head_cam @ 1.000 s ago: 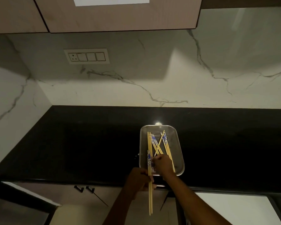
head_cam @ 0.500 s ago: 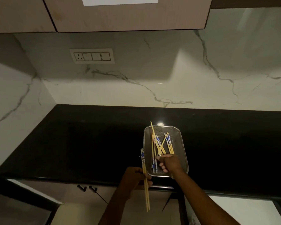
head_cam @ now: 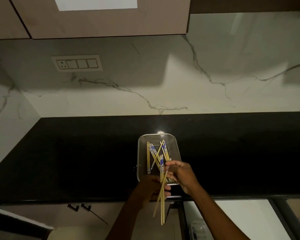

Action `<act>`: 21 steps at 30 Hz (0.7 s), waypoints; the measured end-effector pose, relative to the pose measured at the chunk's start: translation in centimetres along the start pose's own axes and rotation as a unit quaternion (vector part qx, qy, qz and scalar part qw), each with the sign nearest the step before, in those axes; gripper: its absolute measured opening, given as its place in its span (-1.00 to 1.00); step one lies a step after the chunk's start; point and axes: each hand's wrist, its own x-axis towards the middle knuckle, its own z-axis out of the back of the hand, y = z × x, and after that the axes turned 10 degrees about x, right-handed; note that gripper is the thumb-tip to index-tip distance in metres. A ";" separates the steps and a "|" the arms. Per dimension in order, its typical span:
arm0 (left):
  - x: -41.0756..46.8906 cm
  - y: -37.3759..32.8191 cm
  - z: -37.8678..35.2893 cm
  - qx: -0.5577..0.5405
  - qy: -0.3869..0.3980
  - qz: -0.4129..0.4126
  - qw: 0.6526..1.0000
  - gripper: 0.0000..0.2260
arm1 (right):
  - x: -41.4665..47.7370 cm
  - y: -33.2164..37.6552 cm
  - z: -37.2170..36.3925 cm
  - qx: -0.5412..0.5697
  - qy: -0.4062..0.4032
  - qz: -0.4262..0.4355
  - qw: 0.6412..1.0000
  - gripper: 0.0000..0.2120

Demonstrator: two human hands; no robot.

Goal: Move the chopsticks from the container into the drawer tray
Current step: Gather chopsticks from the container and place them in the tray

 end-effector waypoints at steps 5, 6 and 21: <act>-0.5 0.3 -0.8 0.023 0.032 -0.005 0.999 -0.79 | -0.9 0.8 1.1 -0.019 0.023 -0.010 1.000 -0.67; -0.7 0.4 -0.9 0.029 0.038 -0.005 0.999 -0.79 | -1.0 1.0 1.2 -0.022 0.031 -0.011 0.999 -0.63; -2.2 1.0 -4.1 0.083 0.061 0.013 0.995 -0.77 | -3.3 1.6 4.4 0.008 0.103 -0.051 0.993 -0.32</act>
